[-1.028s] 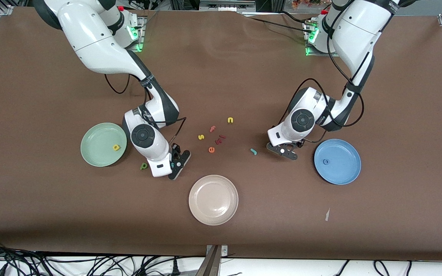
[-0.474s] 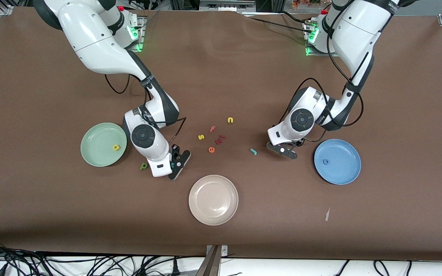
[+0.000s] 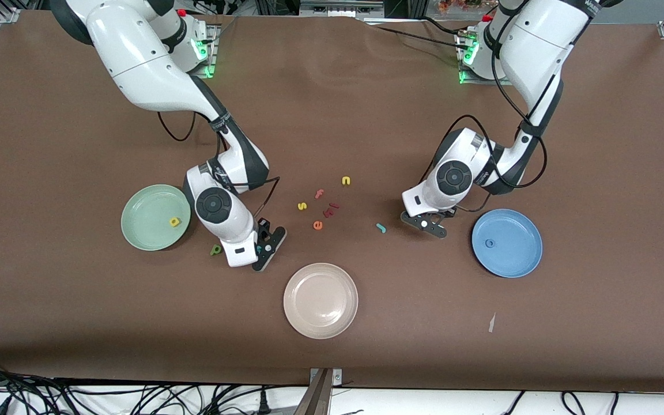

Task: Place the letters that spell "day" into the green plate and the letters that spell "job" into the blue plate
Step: 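Grasp the cyan 'y' with the right gripper while the left gripper grasps pink 'p', then release the cyan 'y' on the green plate and pink 'p' on the blue plate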

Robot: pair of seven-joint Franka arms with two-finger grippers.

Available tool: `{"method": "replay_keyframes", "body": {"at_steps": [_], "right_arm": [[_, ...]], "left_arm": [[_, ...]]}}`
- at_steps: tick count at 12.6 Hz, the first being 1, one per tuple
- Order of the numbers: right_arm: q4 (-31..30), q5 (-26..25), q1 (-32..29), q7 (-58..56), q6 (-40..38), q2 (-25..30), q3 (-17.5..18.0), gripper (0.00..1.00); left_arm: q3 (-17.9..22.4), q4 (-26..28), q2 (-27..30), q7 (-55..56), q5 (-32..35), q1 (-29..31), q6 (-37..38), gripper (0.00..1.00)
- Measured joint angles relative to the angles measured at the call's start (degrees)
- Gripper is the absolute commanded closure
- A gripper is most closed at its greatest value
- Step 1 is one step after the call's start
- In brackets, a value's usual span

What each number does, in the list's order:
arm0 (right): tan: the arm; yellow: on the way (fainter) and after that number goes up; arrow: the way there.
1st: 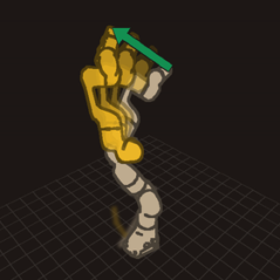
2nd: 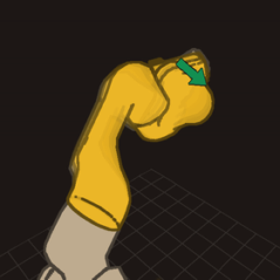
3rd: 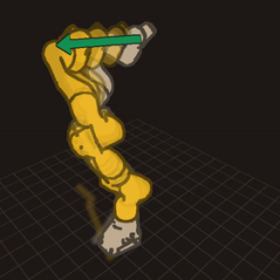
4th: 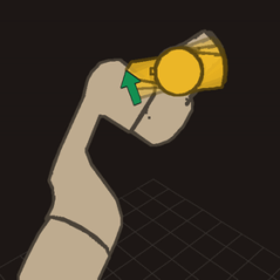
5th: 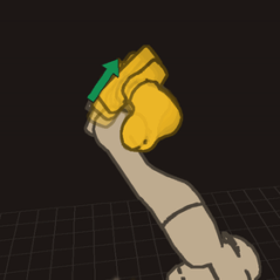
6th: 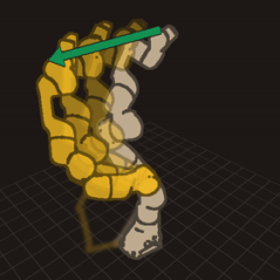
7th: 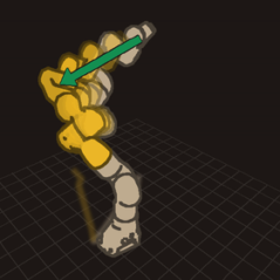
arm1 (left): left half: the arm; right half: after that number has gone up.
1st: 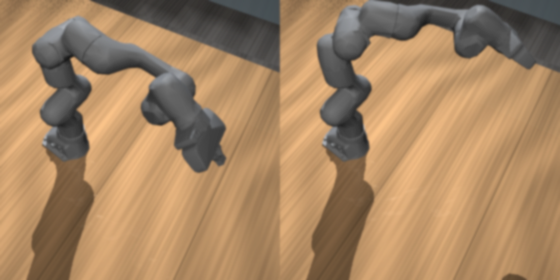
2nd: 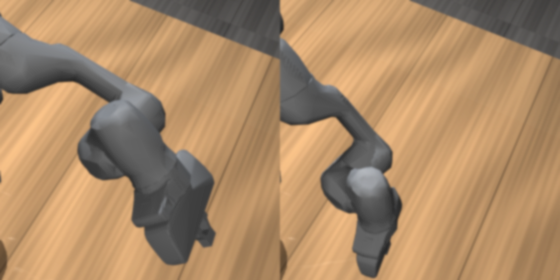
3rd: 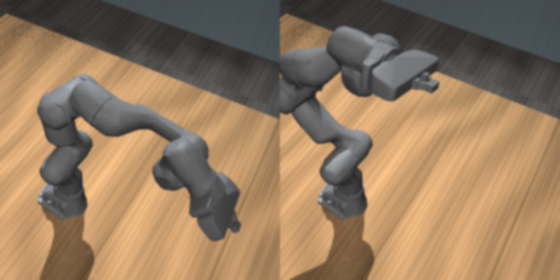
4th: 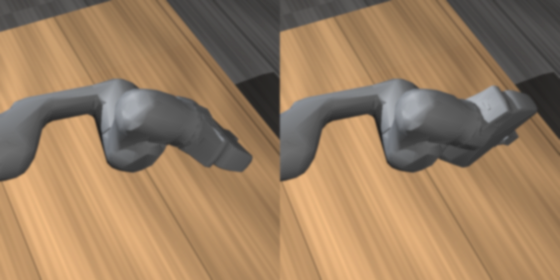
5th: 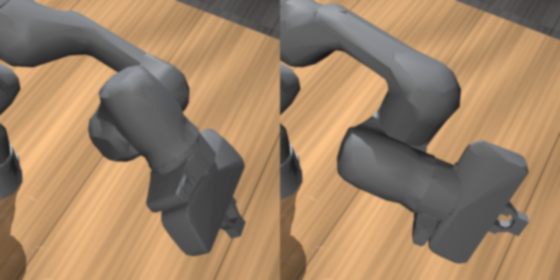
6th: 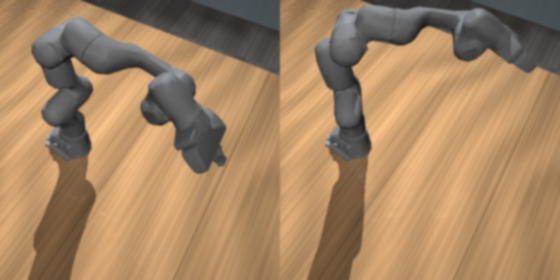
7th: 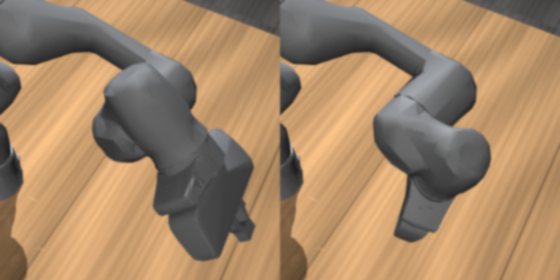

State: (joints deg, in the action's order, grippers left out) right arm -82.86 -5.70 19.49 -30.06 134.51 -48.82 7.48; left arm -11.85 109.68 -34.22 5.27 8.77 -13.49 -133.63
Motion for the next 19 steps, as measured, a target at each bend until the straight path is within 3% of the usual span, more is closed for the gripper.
{"method": "replay_keyframes", "body": {"at_steps": [4,8,12,15,16,18,19], "right_arm": [[5.0,1.1,-1.3,0.0,-11.6,1.1,0.0,0.98],[5.6,1.2,-5.2,-1.9,-25.5,7.0,-0.9,0.98],[-1.3,1.3,-6.3,-4.1,-26.2,12.5,-5.4,0.97],[-10.0,1.3,-6.3,-4.1,-20.6,16.1,-9.0,0.96],[-13.2,1.3,-6.3,-4.1,-18.0,17.1,-10.0,0.96],[-18.5,1.5,-6.3,-4.1,-13.9,19.3,-11.9,0.95],[-20.6,1.6,-6.3,-4.0,-12.6,20.4,-12.9,0.95]], "left_arm": [[0.0,0.2,0.0,0.0,0.0,0.0,-0.1,0.77],[0.7,-1.5,1.6,-3.4,0.1,1.9,2.3,0.76],[1.3,-7.1,3.3,-21.3,0.1,11.1,8.8,0.75],[1.4,-7.7,2.7,-28.6,0.3,15.9,9.0,0.74],[1.5,-7.7,1.9,-29.4,1.2,17.0,8.8,0.65],[1.5,-7.7,-0.1,-30.0,2.8,18.9,7.1,0.0],[1.5,-7.8,-0.9,-30.4,2.8,19.3,6.5,0.0]]}}
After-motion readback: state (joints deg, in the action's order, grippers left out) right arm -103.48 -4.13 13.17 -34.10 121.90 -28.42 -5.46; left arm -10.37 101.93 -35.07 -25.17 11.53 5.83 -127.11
